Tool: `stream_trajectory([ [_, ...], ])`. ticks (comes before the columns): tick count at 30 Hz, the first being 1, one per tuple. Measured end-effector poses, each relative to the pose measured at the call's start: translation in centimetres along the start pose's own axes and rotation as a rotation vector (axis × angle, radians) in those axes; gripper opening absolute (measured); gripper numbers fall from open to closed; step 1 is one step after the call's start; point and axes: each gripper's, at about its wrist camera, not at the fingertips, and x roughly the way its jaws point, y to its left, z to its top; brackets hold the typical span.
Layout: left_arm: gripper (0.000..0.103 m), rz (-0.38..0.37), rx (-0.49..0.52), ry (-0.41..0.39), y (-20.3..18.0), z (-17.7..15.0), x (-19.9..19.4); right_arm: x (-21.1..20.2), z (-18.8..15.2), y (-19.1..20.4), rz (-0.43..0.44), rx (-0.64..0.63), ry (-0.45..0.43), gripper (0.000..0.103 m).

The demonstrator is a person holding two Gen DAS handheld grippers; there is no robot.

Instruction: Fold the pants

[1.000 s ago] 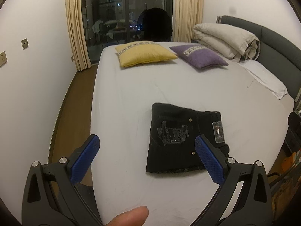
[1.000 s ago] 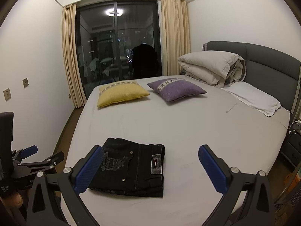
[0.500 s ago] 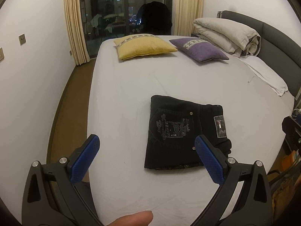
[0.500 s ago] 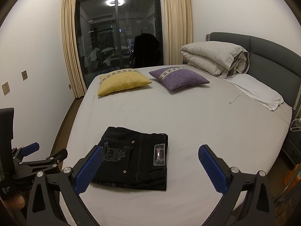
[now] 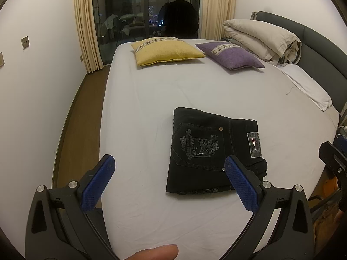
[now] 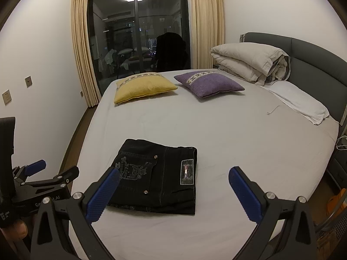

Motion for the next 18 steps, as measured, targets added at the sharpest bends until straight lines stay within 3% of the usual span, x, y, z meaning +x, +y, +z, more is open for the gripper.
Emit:
stream_trajectory([
  [18,0.103,0.004,0.0,-0.006,-0.23,-0.12,-0.06,0.08,-0.21,0.37,0.005,-0.002,0.007,0.103],
])
